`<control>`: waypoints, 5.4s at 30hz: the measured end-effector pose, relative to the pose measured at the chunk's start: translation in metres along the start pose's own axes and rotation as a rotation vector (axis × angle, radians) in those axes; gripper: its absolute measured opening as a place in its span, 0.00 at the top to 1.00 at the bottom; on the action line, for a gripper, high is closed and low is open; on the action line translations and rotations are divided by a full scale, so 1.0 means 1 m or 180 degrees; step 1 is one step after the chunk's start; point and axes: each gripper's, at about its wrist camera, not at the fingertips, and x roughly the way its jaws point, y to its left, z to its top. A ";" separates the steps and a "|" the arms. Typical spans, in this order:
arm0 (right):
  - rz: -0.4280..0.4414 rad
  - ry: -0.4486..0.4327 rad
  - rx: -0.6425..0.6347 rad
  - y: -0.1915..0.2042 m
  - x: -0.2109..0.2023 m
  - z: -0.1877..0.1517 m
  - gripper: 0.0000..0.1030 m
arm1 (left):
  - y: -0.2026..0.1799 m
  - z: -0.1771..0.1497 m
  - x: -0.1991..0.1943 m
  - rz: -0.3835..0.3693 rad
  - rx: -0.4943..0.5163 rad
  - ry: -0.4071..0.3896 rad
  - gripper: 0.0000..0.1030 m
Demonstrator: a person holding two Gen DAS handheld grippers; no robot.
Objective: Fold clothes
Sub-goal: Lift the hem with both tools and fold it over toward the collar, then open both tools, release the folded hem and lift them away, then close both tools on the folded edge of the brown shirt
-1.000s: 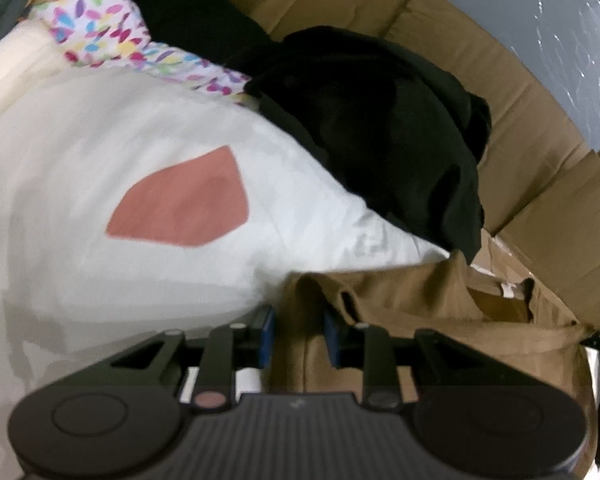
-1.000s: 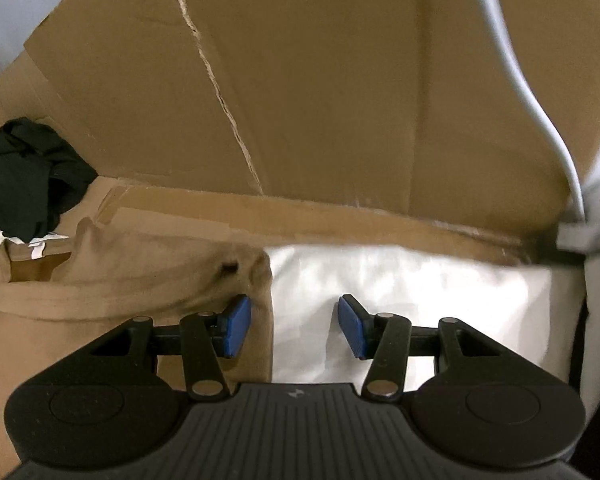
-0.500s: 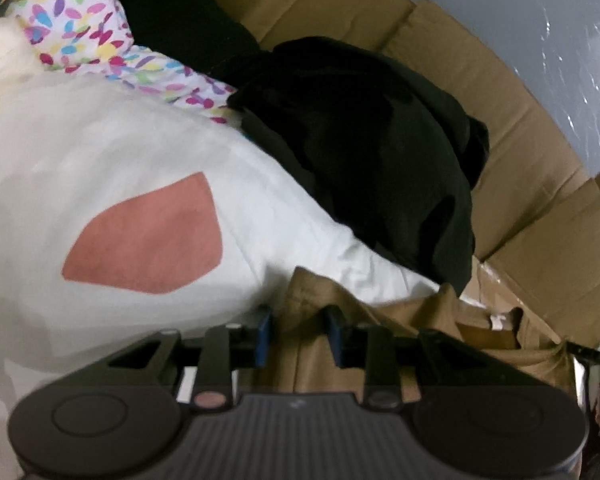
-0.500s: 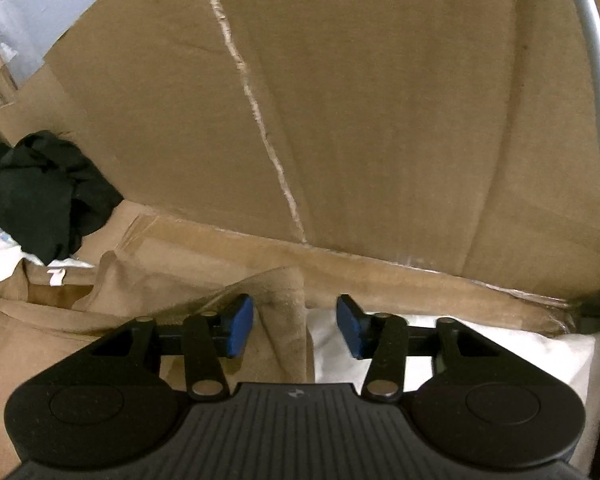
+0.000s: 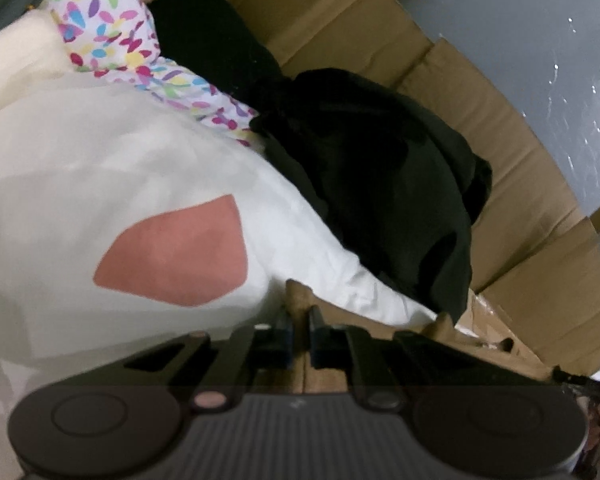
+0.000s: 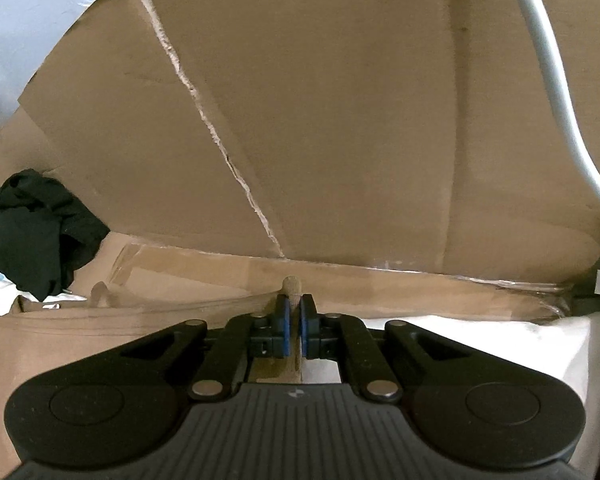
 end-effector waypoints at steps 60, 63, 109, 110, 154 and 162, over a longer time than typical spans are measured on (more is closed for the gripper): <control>0.0002 -0.0486 -0.0253 0.065 -0.289 0.016 0.30 | -0.086 -0.029 -0.232 0.0279 0.0214 -0.0108 0.29; -0.0014 -0.0550 -0.0283 0.064 -0.313 0.010 0.28 | -0.090 -0.037 -0.246 0.0218 0.0194 -0.0171 0.28; 0.0097 -0.0342 0.0190 0.019 -0.292 -0.141 0.09 | -0.072 -0.157 -0.229 0.0204 0.0281 0.0200 0.19; 0.0097 -0.0334 0.0201 0.017 -0.290 -0.143 0.09 | -0.069 -0.161 -0.225 0.0215 0.0274 0.0212 0.19; 0.0224 0.0328 0.0337 -0.027 -0.169 -0.183 0.65 | -0.001 -0.209 -0.114 0.0434 0.0102 0.0549 0.74; 0.0086 0.0424 0.0077 -0.019 -0.148 -0.182 0.92 | 0.005 -0.210 -0.104 0.0533 0.0077 0.0561 0.86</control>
